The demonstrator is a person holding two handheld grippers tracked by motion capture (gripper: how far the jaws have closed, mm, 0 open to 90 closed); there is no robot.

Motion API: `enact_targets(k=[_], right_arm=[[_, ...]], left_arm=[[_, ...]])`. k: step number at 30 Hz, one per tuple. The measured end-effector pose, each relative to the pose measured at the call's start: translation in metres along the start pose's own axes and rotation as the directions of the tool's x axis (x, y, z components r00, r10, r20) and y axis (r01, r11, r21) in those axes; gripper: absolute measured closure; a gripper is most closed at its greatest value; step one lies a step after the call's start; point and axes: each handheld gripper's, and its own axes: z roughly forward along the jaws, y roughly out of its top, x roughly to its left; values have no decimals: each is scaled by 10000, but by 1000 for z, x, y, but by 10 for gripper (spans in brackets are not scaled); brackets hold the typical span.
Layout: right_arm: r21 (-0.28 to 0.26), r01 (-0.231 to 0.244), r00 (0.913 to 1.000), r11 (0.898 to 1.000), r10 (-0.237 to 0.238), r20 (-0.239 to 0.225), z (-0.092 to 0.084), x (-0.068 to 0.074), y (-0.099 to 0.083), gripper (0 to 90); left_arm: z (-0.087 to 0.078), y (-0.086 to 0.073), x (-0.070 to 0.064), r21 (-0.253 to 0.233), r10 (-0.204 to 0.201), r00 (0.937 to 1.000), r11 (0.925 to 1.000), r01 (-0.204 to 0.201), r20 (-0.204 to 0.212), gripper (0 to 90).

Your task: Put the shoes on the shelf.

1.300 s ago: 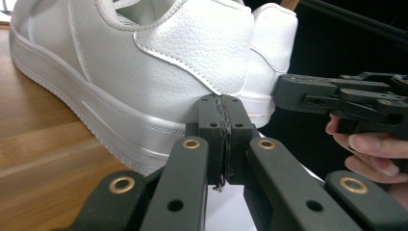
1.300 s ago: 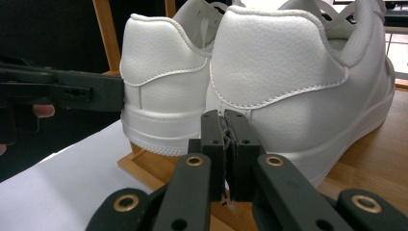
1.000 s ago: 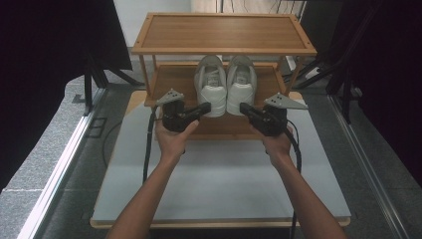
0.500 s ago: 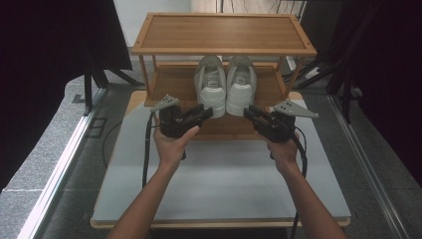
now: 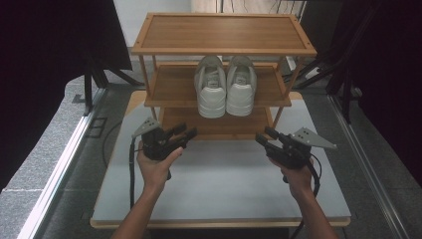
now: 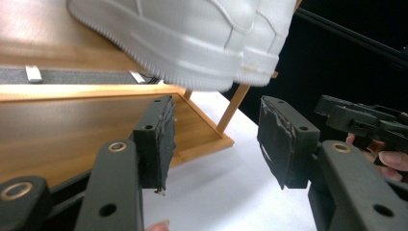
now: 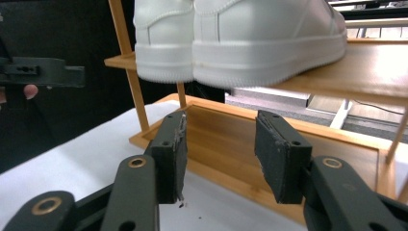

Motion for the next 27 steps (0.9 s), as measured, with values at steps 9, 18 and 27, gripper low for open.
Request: enact_targets(k=[9, 18, 27], right_arm=[[137, -182, 9995, 9997, 178, 263, -35, -13, -41, 514], [721, -650, 9946, 9953, 588, 851, -51, -32, -76, 506], [542, -776, 9914, 9955, 713, 1096, -57, -37, -77, 499]], left_arm=[[-25, -43, 15, 337, -69, 9998, 9994, 76, -212, 452], [-32, -76, 32, 1300, 99, 9976, 9915, -10, -680, 444], [-31, -85, 35, 1588, 172, 9969, 9873, -47, -772, 435]])
